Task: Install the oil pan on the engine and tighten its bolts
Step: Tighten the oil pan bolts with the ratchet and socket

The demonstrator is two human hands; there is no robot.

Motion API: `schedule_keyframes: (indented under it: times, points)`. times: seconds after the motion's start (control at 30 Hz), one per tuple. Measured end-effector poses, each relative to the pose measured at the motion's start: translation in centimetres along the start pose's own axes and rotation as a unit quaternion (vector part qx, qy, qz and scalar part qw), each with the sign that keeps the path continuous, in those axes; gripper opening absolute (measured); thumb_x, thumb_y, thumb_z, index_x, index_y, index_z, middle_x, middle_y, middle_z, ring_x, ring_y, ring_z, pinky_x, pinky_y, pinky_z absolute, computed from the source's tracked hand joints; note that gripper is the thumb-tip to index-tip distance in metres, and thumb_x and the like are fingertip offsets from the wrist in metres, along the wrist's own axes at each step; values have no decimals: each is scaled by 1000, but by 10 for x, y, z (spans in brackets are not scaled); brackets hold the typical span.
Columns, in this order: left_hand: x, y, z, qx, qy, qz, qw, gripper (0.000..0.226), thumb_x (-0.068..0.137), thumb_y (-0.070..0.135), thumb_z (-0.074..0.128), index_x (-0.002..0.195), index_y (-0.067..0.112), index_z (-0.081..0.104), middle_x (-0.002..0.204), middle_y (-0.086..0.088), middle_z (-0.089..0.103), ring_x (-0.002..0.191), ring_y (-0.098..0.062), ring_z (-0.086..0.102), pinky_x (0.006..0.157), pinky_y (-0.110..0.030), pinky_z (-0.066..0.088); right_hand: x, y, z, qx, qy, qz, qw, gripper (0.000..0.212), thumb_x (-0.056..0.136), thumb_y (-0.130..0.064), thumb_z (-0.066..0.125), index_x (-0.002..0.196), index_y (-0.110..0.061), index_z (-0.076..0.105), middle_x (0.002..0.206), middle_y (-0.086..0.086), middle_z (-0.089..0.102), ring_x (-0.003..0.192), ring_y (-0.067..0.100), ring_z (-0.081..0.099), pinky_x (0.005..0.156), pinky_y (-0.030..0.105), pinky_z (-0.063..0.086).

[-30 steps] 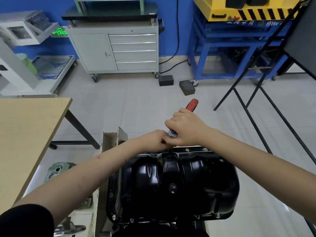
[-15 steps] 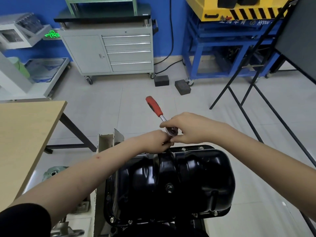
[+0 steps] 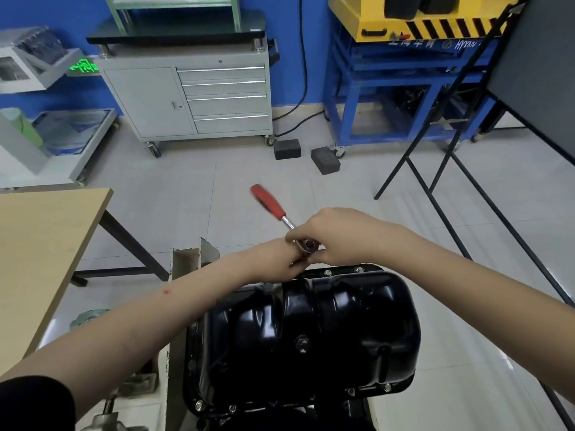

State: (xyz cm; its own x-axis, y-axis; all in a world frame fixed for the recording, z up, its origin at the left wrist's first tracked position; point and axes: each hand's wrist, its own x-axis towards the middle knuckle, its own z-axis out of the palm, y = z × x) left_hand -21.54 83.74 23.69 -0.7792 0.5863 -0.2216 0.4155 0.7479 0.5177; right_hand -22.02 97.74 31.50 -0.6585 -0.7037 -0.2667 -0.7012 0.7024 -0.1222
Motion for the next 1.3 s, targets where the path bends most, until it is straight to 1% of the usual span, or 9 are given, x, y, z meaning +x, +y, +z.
schedule_keyframes:
  times: [0.17, 0.3, 0.43, 0.53, 0.63, 0.77, 0.9, 1.1, 1.3]
  points:
    - [-8, 2, -1, -48, 74, -47, 995, 33, 94, 13, 44, 67, -4, 53, 66, -26, 57, 63, -28, 41, 51, -15, 30, 7, -11, 8, -78, 85, 113, 987, 45, 88, -57, 43, 93, -16, 61, 91, 7, 61, 77, 25, 51, 57, 28, 27]
    - [-4, 3, 2, -15, 43, -31, 998, 29, 92, 10, 42, 66, 2, 49, 76, -27, 60, 64, -31, 47, 52, -23, 24, -3, -7, 7, -12, 45, 82, 996, 26, 90, -37, 49, 107, -18, 58, 102, 4, 62, 102, 24, 54, 66, 31, 39]
    - [-2, 5, 4, -40, 29, 5, 999, 25, 95, 13, 40, 88, -7, 54, 84, -23, 59, 73, -30, 49, 63, -24, 30, -10, -2, 1, 5, -12, 25, 1000, 36, 87, -15, 51, 121, -26, 53, 109, 1, 60, 106, 22, 52, 80, 38, 47]
    - [-3, 2, 5, -21, 47, -29, 998, 31, 95, 18, 43, 81, -7, 54, 78, -25, 60, 71, -32, 51, 57, -25, 26, -3, -4, 4, -42, 32, 41, 998, 27, 87, -35, 55, 110, -21, 55, 105, 3, 61, 98, 25, 56, 65, 30, 39]
    - [-3, 3, 5, -32, 84, -66, 994, 32, 93, 14, 43, 67, -4, 47, 72, -29, 56, 68, -35, 48, 51, -25, 22, 3, -10, 10, -73, 85, 103, 988, 43, 89, -53, 44, 100, -13, 58, 98, 9, 62, 89, 28, 58, 58, 28, 30]
    - [-3, 4, 1, -52, 37, -71, 995, 32, 89, 7, 42, 57, 9, 37, 58, -16, 44, 55, -19, 34, 47, -21, 26, -1, -13, 13, -41, 75, 105, 991, 32, 91, -42, 45, 104, -16, 57, 103, 8, 62, 97, 26, 56, 63, 28, 33]
    - [2, 11, 1, -98, 24, -25, 995, 16, 92, 5, 43, 83, -4, 53, 75, -17, 54, 71, -24, 42, 64, -27, 34, -9, -4, 3, -11, 12, 40, 999, 23, 88, -19, 51, 111, -20, 54, 107, 4, 59, 105, 25, 52, 77, 38, 47]
    - [-1, 2, 8, -86, 70, -81, 991, 42, 91, 16, 47, 52, 16, 30, 49, 0, 35, 50, -12, 30, 45, -17, 30, -3, -7, 10, -63, 64, 84, 992, 39, 89, -48, 48, 108, -14, 55, 102, 9, 61, 94, 29, 57, 62, 29, 33]
    - [-3, 2, 7, -88, 44, -48, 994, 19, 90, 7, 44, 74, 0, 50, 70, -15, 52, 67, -24, 44, 57, -23, 36, -7, -7, 7, -18, 41, 40, 998, 27, 89, -33, 53, 112, -20, 55, 105, 5, 59, 103, 24, 53, 70, 33, 42]
